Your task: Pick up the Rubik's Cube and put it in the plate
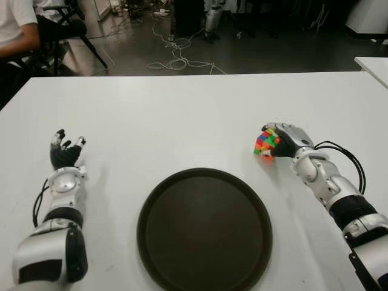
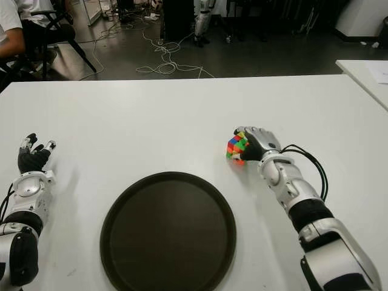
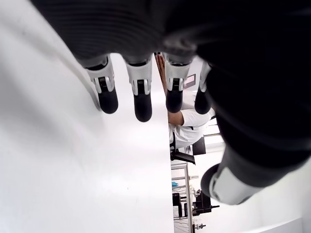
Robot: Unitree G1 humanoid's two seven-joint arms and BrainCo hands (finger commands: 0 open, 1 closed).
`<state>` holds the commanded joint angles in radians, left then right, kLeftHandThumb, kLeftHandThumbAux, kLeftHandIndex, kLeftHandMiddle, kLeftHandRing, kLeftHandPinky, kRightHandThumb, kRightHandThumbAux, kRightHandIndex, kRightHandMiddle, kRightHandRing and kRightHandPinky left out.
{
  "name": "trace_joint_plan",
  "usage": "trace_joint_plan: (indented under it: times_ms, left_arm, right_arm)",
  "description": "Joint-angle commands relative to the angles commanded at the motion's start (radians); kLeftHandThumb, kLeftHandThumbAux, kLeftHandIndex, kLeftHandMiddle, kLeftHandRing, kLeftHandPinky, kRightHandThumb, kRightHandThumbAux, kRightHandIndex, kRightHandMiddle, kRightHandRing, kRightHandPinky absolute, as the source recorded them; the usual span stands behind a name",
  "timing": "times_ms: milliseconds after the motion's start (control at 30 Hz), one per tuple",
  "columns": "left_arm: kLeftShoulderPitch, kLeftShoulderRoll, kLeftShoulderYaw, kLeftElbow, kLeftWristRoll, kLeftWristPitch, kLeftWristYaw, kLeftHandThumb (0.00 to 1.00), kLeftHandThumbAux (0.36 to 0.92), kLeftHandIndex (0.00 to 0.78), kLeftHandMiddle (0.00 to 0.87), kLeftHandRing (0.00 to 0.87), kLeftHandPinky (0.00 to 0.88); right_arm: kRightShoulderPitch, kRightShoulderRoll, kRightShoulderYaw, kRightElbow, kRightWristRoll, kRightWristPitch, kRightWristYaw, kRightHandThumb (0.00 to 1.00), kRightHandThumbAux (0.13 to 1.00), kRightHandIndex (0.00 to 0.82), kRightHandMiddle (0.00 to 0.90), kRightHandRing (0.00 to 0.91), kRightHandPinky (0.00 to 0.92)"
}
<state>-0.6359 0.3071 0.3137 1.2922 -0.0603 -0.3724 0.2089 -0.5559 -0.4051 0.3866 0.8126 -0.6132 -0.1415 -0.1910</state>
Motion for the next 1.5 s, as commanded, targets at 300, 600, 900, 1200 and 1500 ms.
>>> trace_joint_plan:
  times_ms: [300,600,900,1200,1500]
  left_arm:
    - [-0.001,-0.001,0.001,0.000,-0.001,0.004,0.007,0.000,0.753,0.044,0.081,0.076,0.080]
    - [-0.001,-0.001,-0.001,0.000,0.003,0.001,0.013,0.000,0.755,0.048,0.085,0.080,0.071]
    - [0.000,0.000,-0.006,0.000,0.009,0.002,0.017,0.000,0.748,0.044,0.084,0.080,0.071]
    - [-0.001,0.001,-0.009,0.000,0.009,0.004,0.015,0.000,0.736,0.045,0.081,0.078,0.076]
    - [0.000,0.002,-0.012,0.001,0.009,0.003,0.011,0.000,0.725,0.042,0.075,0.073,0.071]
  right_arm:
    - [-0.006,0.012,0.006,0.025,-0.025,-0.001,-0.102,0.694,0.720,0.427,0.649,0.670,0.677]
    - [-0.005,0.028,-0.012,0.031,-0.007,-0.010,-0.146,0.701,0.717,0.430,0.720,0.737,0.753]
    - [-0.004,0.034,-0.024,0.030,0.011,-0.025,-0.144,0.701,0.716,0.431,0.736,0.754,0.768]
    - [-0.007,0.034,-0.018,0.034,-0.002,-0.023,-0.155,0.699,0.718,0.431,0.734,0.751,0.763]
    - [-0.006,0.037,-0.024,0.033,0.006,-0.025,-0.150,0.700,0.717,0.433,0.755,0.770,0.781]
